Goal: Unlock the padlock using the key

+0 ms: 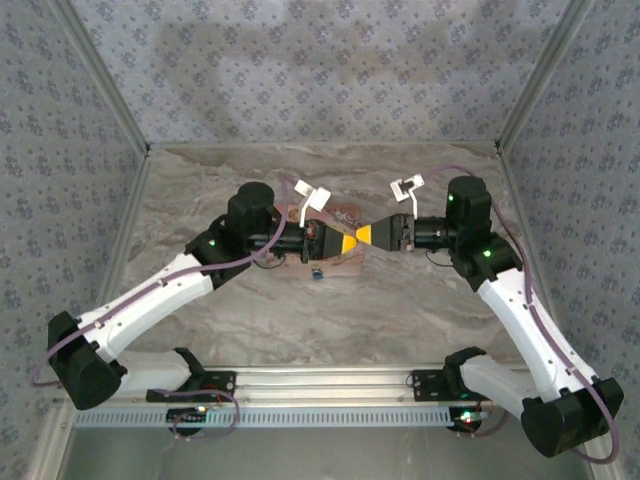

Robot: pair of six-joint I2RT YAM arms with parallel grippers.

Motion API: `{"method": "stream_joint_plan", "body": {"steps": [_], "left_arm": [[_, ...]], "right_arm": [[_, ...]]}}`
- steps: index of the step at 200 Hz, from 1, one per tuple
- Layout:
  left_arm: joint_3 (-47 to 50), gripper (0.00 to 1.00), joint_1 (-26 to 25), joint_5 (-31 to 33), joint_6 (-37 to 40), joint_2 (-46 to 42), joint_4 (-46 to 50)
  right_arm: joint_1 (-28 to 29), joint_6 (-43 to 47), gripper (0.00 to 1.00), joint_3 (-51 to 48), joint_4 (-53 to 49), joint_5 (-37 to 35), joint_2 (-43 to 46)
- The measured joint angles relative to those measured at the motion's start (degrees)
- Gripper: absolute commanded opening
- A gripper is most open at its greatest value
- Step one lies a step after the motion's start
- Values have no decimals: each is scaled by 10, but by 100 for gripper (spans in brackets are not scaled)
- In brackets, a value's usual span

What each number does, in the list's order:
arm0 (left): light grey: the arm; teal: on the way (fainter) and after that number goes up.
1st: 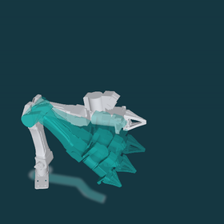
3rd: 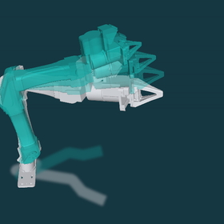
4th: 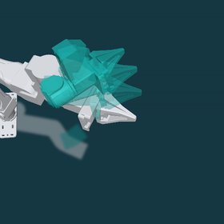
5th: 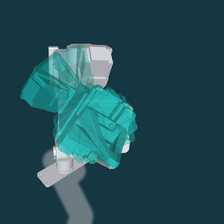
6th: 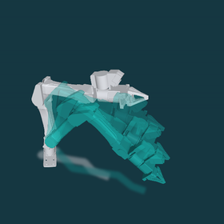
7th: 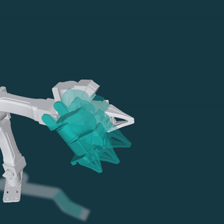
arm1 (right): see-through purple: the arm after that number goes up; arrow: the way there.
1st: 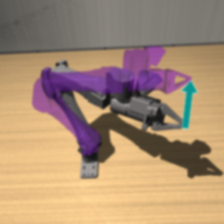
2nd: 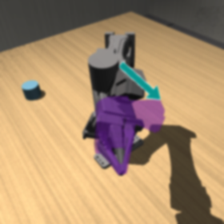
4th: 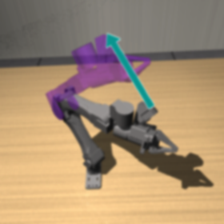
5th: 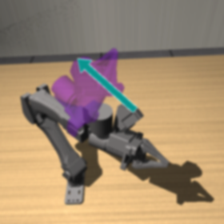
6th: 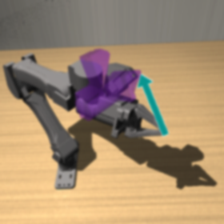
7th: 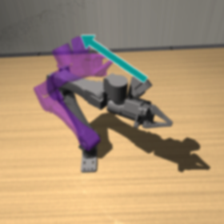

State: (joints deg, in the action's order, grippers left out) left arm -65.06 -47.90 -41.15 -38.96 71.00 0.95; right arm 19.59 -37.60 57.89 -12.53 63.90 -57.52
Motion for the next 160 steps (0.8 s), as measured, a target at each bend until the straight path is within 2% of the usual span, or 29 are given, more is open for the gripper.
{"method": "stream_joint_plan", "body": {"steps": [64, 110, 119, 123, 142, 160], "left_arm": [[-2, 0, 0, -9, 10, 4, 30], [-2, 0, 5, -12, 11, 4, 36], [-2, 13, 7, -13, 11, 3, 36], [-2, 16, 8, -13, 11, 3, 36], [-3, 22, 18, -6, 10, 0, 36], [-3, 22, 28, 1, 8, -7, 33]], "right_arm": [[2, 26, 0, 0, -16, 5, 0], [2, 38, 0, -2, -23, 7, 2], [2, 39, 0, -3, -23, 3, 5], [2, 40, 0, -4, -23, 0, 7], [1, 38, 0, -12, -23, -6, 18], [-4, 30, 0, -19, -17, -12, 28]]}}
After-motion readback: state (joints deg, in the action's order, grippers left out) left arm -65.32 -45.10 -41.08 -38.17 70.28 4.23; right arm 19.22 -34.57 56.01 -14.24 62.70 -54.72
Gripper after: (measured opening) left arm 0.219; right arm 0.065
